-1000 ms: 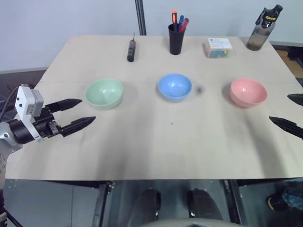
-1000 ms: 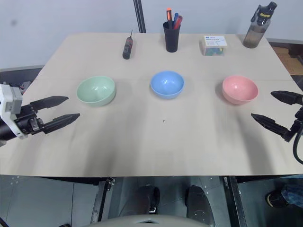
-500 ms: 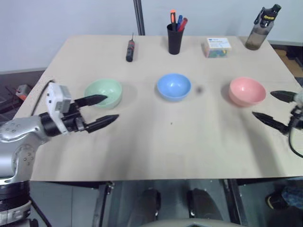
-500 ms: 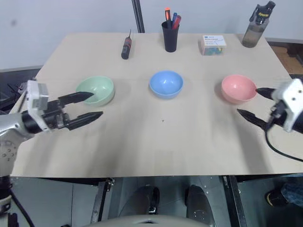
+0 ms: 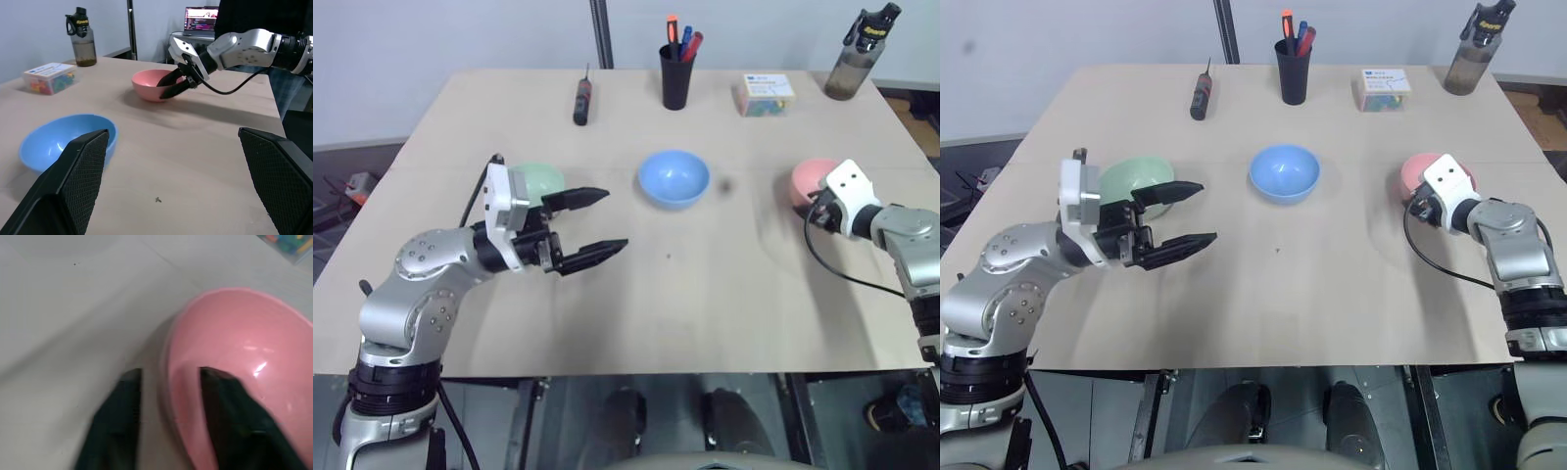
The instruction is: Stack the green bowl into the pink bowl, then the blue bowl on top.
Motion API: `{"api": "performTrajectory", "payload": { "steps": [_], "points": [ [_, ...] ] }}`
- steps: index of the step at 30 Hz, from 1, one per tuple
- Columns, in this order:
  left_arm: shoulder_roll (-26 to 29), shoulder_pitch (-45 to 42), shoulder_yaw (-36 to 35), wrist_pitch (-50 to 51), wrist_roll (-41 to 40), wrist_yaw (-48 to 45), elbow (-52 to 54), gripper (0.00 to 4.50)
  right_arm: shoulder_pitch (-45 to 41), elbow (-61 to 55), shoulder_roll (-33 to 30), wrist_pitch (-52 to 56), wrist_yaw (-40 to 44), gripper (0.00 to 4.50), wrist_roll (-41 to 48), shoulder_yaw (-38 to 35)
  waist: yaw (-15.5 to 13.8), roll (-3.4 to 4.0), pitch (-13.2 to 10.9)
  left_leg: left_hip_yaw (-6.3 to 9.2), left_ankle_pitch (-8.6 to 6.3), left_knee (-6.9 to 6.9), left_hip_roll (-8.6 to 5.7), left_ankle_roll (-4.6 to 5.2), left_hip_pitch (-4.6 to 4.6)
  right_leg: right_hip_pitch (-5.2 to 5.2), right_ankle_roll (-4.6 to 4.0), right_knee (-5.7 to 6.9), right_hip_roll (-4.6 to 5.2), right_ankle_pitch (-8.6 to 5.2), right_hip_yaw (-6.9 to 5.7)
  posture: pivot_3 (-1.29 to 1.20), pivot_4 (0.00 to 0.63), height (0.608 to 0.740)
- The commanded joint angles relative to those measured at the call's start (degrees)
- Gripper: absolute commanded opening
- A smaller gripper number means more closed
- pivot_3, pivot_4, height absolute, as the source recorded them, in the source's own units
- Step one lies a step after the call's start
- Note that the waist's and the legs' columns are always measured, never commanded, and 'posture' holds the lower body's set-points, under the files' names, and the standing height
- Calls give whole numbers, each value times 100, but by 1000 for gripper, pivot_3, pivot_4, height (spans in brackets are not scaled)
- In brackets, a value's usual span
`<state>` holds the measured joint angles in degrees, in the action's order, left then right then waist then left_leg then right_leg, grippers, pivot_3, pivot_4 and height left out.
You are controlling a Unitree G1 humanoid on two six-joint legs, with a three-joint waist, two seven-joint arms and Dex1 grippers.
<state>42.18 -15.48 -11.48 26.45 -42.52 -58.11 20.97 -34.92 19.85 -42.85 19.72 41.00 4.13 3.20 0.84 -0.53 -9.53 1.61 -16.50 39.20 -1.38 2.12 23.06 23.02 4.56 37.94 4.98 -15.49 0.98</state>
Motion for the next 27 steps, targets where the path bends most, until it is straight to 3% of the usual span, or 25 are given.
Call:
{"api": "performTrajectory", "payload": {
  "steps": [1,7,12,16,24,25,27],
  "points": [
    [50,47,-248,-3,-118,132,295,4500,-152,31,-41,-260,72,182,-154,-18,-3,0,0,0,0,2,0,0,0,0,0,1,0,0,0,0,150,740],
    [17,63,-352,-33,-46,331,221,4500,6,-753,19,-174,400,79,-97,100,10,1,-1,-2,0,2,0,0,-2,1,0,3,-1,0,3,0,150,740],
    [-63,1,-358,-189,365,771,-82,4500,931,-3482,69,856,1415,79,1171,389,-9,1,0,3,0,-2,6,0,0,2,0,2,-5,0,1,0,150,740],
    [-122,-145,-250,-385,684,930,-322,4500,1098,-4631,485,1576,1225,79,1522,905,-7,0,0,6,0,6,1,1,2,0,1,4,-1,0,-1,0,150,740],
    [-201,-449,-59,-491,976,961,-616,4500,284,-3562,1493,1822,808,79,883,2013,-7,-3,1,18,4,10,-4,-7,-26,-28,1,9,-4,1,-12,0,150,740],
    [-201,-460,-47,-558,1104,1033,-618,4500,260,-3471,1505,1833,856,784,845,2096,-9,-2,1,21,4,9,-5,-7,-25,-28,1,6,-5,1,-14,0,150,740],
    [-204,-443,-6,-708,1508,1337,-587,4500,244,-3383,1468,1829,905,1469,746,2199,-14,-3,1,25,4,6,-6,-7,-18,-26,1,2,-4,1,-18,0,150,740]
  ]
}}
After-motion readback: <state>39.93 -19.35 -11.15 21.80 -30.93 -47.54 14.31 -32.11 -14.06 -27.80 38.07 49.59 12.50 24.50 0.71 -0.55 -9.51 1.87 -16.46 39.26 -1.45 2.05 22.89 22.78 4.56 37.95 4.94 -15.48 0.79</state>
